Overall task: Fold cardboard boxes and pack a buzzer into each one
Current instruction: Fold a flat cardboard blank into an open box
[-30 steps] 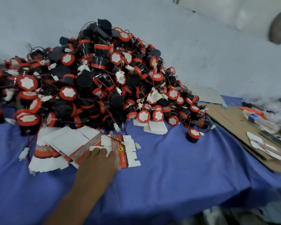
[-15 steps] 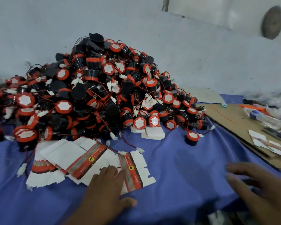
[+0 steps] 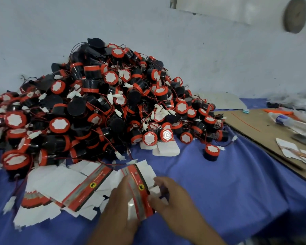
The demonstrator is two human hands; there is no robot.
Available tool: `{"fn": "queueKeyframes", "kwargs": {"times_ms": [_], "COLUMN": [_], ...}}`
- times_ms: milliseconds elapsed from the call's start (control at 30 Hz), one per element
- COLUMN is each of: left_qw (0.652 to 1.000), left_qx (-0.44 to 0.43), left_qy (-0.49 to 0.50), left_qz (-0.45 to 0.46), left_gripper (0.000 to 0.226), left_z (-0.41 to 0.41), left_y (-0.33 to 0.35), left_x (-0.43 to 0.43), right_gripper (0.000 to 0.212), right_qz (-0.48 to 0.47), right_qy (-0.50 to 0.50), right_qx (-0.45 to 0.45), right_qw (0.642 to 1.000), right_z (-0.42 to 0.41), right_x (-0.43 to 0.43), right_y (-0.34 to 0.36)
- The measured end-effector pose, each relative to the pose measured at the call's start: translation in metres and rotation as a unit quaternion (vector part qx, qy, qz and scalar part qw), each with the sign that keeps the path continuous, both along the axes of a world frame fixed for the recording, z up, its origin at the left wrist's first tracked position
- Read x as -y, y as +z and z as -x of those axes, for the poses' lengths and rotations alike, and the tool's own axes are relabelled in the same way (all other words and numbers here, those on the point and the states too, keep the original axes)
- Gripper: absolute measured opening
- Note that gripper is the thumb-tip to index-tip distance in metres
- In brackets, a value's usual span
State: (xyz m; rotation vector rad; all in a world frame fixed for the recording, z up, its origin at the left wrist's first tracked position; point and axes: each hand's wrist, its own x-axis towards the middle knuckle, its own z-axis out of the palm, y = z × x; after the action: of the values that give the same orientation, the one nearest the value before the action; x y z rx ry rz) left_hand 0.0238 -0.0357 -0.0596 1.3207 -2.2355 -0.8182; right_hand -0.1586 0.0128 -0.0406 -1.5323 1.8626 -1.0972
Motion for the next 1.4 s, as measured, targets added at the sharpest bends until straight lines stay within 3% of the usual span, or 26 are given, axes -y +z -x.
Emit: {"fn": "queueKeyframes", "kwargs": {"times_ms": [200, 400, 600, 700, 833, 967, 1067, 1200, 1300, 1400], "left_qw": [0.992, 0.978, 0.939, 0.913, 0.902, 0.904, 0.902, 0.893, 0.887, 0.886], "left_qx": [-0.109, -0.175, -0.29, -0.355, -0.392, -0.406, -0.415, -0.437, -0.453, -0.449], "left_qy": [0.066, 0.109, 0.139, 0.145, 0.126, 0.086, 0.064, 0.027, -0.028, -0.081], "left_qz": [0.01, -0.017, -0.122, -0.142, -0.13, -0.1, -0.102, -0.1, -0.08, -0.079], "left_gripper": [0.095, 0.097, 0.121, 0.108, 0.087, 0.069, 0.072, 0.065, 0.065, 0.068], "left_z": [0.004, 0.01, 0.005, 0.002, 0.003, 0.003, 0.004, 0.009, 0.011, 0.011], "left_y": [0.005, 0.014, 0.026, 0.028, 0.031, 0.033, 0.034, 0.031, 0.026, 0.028], "left_x": [0.007, 0.004, 0.007, 0.008, 0.004, 0.003, 0.0, -0.006, -0.006, -0.007], "right_gripper": [0.042, 0.059, 0.045, 0.028, 0.022, 0.029, 0.034, 0.059, 0.058, 0.039], "right_qz": [0.043, 0.061, 0.114, 0.151, 0.192, 0.184, 0.163, 0.108, 0.041, 0.047], "right_qy": [-0.03, -0.015, 0.048, 0.073, 0.041, 0.033, 0.001, -0.039, 0.055, 0.17], "right_qx": [0.104, 0.141, 0.177, 0.238, 0.282, 0.364, 0.333, 0.326, 0.368, 0.446], "right_qw": [0.993, 0.988, 0.976, 0.957, 0.939, 0.912, 0.929, 0.939, 0.927, 0.877], "right_z": [0.003, -0.012, -0.027, -0.034, -0.038, -0.033, -0.03, -0.029, -0.028, -0.029], "right_x": [-0.002, -0.005, -0.016, -0.021, -0.019, -0.016, -0.013, -0.006, -0.003, -0.001], "right_y": [-0.002, -0.004, 0.003, 0.01, 0.017, 0.024, 0.022, 0.015, 0.016, 0.015]}}
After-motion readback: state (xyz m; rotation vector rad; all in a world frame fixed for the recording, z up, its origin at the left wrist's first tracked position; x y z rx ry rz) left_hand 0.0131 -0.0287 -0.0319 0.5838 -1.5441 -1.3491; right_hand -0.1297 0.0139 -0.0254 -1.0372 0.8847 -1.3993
